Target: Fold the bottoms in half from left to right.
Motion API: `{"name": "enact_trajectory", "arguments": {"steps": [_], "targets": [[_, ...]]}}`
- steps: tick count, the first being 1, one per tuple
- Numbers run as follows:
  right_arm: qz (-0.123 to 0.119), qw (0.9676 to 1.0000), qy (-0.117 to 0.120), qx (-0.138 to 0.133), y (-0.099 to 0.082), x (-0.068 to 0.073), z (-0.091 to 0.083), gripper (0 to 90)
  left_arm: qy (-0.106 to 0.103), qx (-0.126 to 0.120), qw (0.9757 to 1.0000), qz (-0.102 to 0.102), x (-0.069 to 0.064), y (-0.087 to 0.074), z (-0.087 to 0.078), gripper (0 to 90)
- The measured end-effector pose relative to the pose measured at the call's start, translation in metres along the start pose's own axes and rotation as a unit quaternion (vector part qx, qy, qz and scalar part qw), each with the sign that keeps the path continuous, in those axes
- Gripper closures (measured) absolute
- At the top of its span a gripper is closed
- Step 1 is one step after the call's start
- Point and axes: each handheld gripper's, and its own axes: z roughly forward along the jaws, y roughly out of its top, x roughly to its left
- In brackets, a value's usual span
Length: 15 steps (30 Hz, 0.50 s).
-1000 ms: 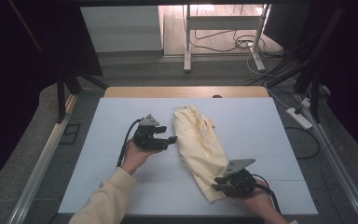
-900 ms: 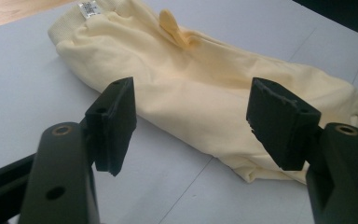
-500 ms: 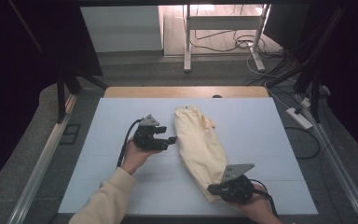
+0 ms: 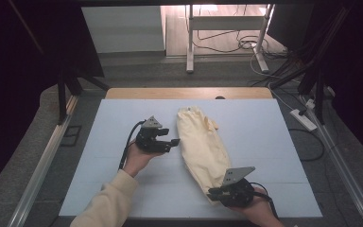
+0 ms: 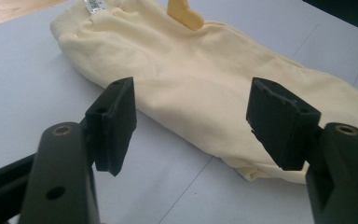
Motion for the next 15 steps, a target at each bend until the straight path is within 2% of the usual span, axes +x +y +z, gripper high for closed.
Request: {"name": "enact_trajectory", "arguments": {"steps": [2, 4, 9, 12, 15], "targets": [[0.003, 0.9999, -0.006, -0.014, 0.002, 0.0, -0.005, 71.9, 0.0, -0.001, 1.0, -0.001, 0.0, 0.0, 0.0, 33.5], [0.004, 0.9993, -0.017, -0.033, 0.004, -0.002, -0.012, 64.2, 0.0, -0.001, 1.0, -0.001, 0.001, 0.0, 0.0, 33.5], [0.036, 0.9961, -0.044, -0.068, 0.004, -0.017, -0.026, 52.8, 0.001, -0.001, 1.0, -0.002, 0.001, 0.0, 0.0, 33.3], [0.038, 0.9945, -0.067, -0.071, 0.002, -0.025, -0.033, 51.0, 0.001, -0.001, 1.0, -0.002, 0.001, 0.0, 0.0, 33.2], [0.039, 0.9936, -0.087, -0.061, -0.002, -0.032, -0.036, 49.7, 0.001, -0.001, 1.0, -0.003, 0.001, -0.001, 0.0, 33.2]]}}
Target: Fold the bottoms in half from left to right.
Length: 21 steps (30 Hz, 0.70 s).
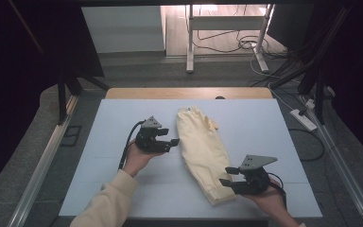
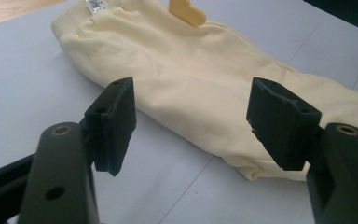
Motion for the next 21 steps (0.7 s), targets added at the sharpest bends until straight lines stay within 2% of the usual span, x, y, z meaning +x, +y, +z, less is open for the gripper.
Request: {"name": "enact_trajectory", "arguments": {"steps": [3, 7, 14, 18, 21], "targets": [[0.009, 0.9998, -0.013, 0.011, -0.005, -0.009, -0.001, 48.6, 0.0, -0.001, 1.0, 0.001, 0.0, 0.0, 0.0, 33.2], [0.023, 0.9992, -0.019, 0.027, -0.012, -0.016, -0.002, 46.6, -0.001, -0.001, 1.0, 0.001, -0.001, 0.0, 0.0, 33.2], [0.038, 0.998, -0.027, 0.044, -0.02, -0.018, -0.003, 41.4, 0.0, -0.002, 1.0, 0.002, -0.001, 0.0, -0.001, 33.2], [0.05, 0.9971, -0.017, 0.056, -0.023, -0.016, 0.0, 39.1, 0.0, 0.0, 1.0, 0.002, -0.001, 0.0, 0.0, 33.1], [0.046, 0.9972, -0.017, 0.057, -0.021, -0.014, 0.0, 37.8, 0.0, -0.001, 1.0, 0.002, 0.0, 0.0, 0.0, 33.1]]}}
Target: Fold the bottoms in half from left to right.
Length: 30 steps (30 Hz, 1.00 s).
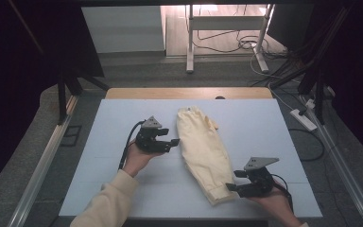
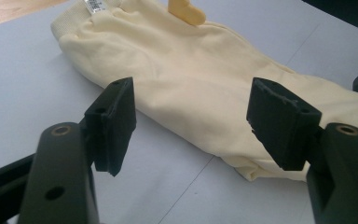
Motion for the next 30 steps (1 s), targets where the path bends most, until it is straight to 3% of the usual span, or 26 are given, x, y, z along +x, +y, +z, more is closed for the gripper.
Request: {"name": "enact_trajectory", "arguments": {"steps": [8, 11, 19, 25, 30], "targets": [[0.014, 0.9988, 0.011, 0.045, -0.006, 0.001, 0.013, 36.9, -0.002, 0.001, 1.0, 0.001, -0.001, 0.0, 0.0, 33.3], [0.019, 0.9975, 0.028, 0.062, -0.006, 0.001, 0.017, 42.6, -0.001, 0.001, 1.0, 0.002, -0.001, 0.0, 0.001, 33.4], [0.018, 0.9971, 0.039, 0.062, -0.006, 0.002, 0.018, 59.0, 0.0, 0.001, 1.0, 0.001, -0.001, 0.0, 0.001, 33.5], [0.019, 0.9969, 0.053, 0.056, -0.005, 0.007, 0.021, 62.6, 0.0, 0.001, 1.0, 0.001, 0.0, 0.0, 0.001, 33.5], [0.004, 0.9966, 0.063, 0.054, -0.001, 0.019, 0.028, 63.2, 0.001, 0.0, 1.0, 0.001, 0.0, 0.0, 0.001, 33.5]]}}
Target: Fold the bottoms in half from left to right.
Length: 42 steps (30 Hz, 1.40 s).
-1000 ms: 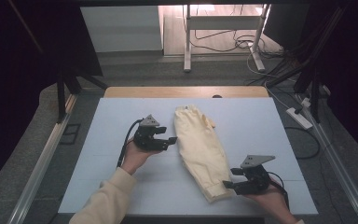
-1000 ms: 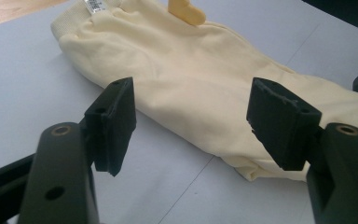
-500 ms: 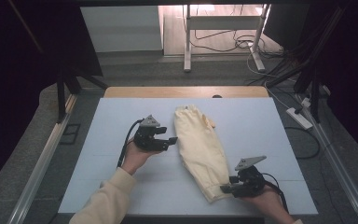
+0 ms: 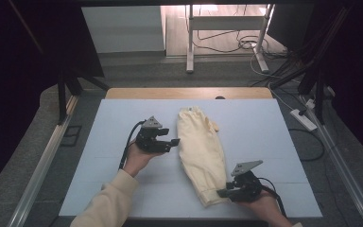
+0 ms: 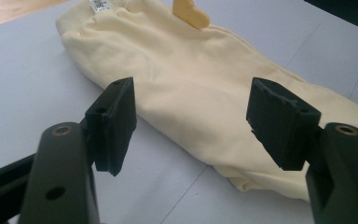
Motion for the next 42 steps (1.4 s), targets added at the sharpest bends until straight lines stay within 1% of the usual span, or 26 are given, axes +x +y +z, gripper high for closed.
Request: {"name": "enact_trajectory", "arguments": {"steps": [4, 11, 22, 24, 26, 29, 32, 34, 37, 42], "targets": [[-0.009, 0.9999, 0.009, -0.002, 0.003, 0.007, 0.005, 63.7, 0.0, 0.0, 1.0, 0.0, 0.0, 0.0, 0.0, 33.5], [-0.022, 0.9996, 0.015, -0.007, 0.005, 0.012, 0.009, 64.1, 0.0, -0.001, 1.0, 0.0, 0.001, 0.0, -0.001, 33.5], [-0.036, 0.9989, 0.027, -0.014, 0.012, 0.023, 0.02, 64.1, -0.001, 0.003, 1.0, 0.001, 0.0, 0.0, 0.0, 33.4], [-0.042, 0.9987, 0.027, -0.013, 0.014, 0.026, 0.022, 64.0, -0.001, 0.004, 1.0, 0.001, 0.0, 0.0, 0.0, 33.3], [-0.044, 0.9985, 0.028, -0.013, 0.015, 0.026, 0.023, 64.0, -0.001, 0.004, 1.0, 0.001, 0.0, 0.0, 0.0, 33.3], [-0.04, 0.9986, 0.033, -0.014, 0.014, 0.025, 0.022, 63.8, -0.001, 0.003, 1.0, 0.001, 0.0, 0.0, 0.0, 33.2], [-0.044, 0.9985, 0.031, -0.015, 0.014, 0.025, 0.022, 63.0, 0.0, 0.003, 1.0, 0.001, 0.0, 0.0, -0.001, 33.2], [-0.047, 0.9983, 0.029, -0.016, 0.014, 0.025, 0.022, 61.8, -0.001, 0.003, 1.0, 0.001, 0.001, -0.001, -0.001, 33.2], [-0.05, 0.9982, 0.027, -0.021, 0.014, 0.025, 0.019, 57.6, 0.0, 0.001, 1.0, 0.0, 0.001, -0.001, -0.001, 33.3], [-0.048, 0.9978, 0.015, -0.043, 0.013, 0.022, 0.008, 49.4, -0.001, 0.001, 1.0, 0.001, 0.001, -0.001, -0.003, 33.2]]}}
